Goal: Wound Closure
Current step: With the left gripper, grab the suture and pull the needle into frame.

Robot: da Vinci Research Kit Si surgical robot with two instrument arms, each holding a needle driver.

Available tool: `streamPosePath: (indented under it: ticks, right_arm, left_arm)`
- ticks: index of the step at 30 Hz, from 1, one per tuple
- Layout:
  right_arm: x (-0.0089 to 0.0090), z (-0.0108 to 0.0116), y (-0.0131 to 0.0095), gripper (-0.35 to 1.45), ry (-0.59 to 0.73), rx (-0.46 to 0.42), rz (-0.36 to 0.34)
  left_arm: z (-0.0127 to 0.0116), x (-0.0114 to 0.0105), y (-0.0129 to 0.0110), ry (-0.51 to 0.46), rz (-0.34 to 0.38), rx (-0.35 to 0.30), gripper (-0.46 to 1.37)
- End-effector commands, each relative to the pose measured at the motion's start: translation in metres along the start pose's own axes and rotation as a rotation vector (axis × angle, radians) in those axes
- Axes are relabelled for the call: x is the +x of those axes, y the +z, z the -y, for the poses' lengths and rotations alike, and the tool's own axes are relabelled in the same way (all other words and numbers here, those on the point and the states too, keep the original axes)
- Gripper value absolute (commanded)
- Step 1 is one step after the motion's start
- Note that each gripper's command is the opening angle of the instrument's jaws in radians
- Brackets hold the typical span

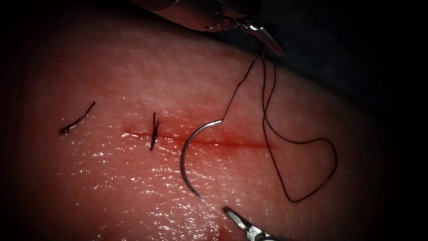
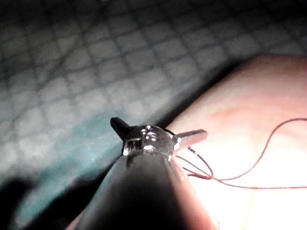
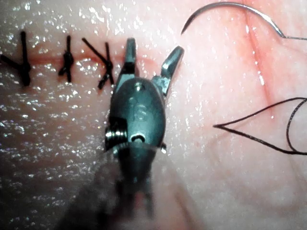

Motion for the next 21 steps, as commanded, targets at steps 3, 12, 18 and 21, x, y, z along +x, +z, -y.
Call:
streamPosePath:
  ticks: [3,12,18,21]
  right_arm:
    - [0.0,0.0001,0.0,0.67,0.001,-0.001,0.0]
    - [0.0,0.0001,0.0001,0.66,0.0,-0.001,0.0]
    - [-0.0001,0.0001,0.0001,0.66,0.0,-0.001,-0.001]
    - [-0.0001,0.0001,0.0002,0.66,-0.001,-0.001,-0.001]
  left_arm:
    - [-0.0004,-0.0017,-0.0008,0.029,0.008,0.005,1.36]
    - [0.0002,-0.0036,-0.0036,0.043,-0.026,0.02,1.36]
    - [-0.0003,-0.0043,-0.0045,0.082,-0.04,-0.003,1.35]
    - [-0.0007,-0.0046,-0.0044,0.093,-0.056,-0.027,1.34]
